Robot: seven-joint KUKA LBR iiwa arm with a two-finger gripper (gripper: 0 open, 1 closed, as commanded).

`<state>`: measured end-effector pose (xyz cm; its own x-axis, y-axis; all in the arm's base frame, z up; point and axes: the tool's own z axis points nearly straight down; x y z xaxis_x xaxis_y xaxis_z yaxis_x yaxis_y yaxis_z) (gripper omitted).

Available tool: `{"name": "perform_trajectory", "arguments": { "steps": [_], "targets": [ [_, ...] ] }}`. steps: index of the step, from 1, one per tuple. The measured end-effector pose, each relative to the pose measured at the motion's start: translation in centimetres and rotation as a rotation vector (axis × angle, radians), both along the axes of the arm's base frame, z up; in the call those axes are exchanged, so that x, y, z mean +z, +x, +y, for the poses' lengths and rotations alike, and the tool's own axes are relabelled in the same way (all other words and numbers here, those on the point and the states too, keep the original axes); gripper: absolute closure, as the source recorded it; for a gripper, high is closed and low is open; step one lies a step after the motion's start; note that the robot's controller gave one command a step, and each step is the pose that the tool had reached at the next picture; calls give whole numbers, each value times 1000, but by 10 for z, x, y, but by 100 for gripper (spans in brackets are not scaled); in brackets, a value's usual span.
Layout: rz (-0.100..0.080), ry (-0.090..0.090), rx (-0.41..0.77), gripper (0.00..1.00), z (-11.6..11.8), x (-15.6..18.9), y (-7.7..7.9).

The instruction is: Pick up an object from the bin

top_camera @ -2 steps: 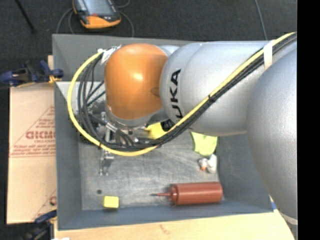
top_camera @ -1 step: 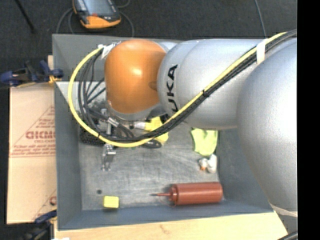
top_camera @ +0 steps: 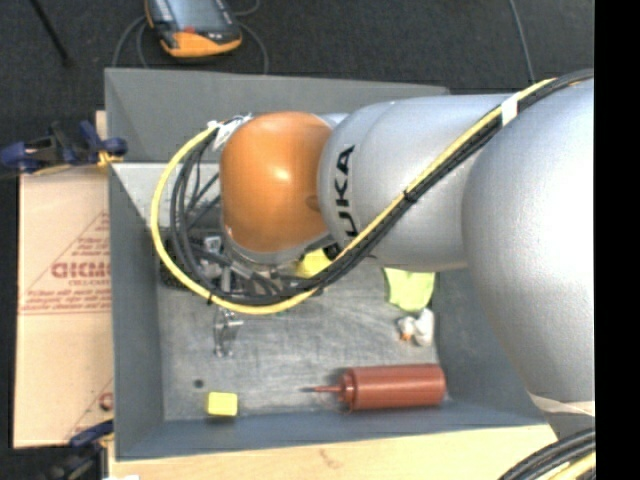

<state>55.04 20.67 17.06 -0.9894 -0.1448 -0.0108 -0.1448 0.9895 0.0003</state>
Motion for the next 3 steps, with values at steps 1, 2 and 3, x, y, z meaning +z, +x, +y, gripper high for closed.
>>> {"name": "perform_trajectory", "arguments": {
  "steps": [1,2,3],
  "targets": [
    [9,-4,296,0,-23,-34,-7],
    [9,-5,465,0,-26,-20,-49],
    [8,-3,492,0,-1,-7,-71]
  ]
}}
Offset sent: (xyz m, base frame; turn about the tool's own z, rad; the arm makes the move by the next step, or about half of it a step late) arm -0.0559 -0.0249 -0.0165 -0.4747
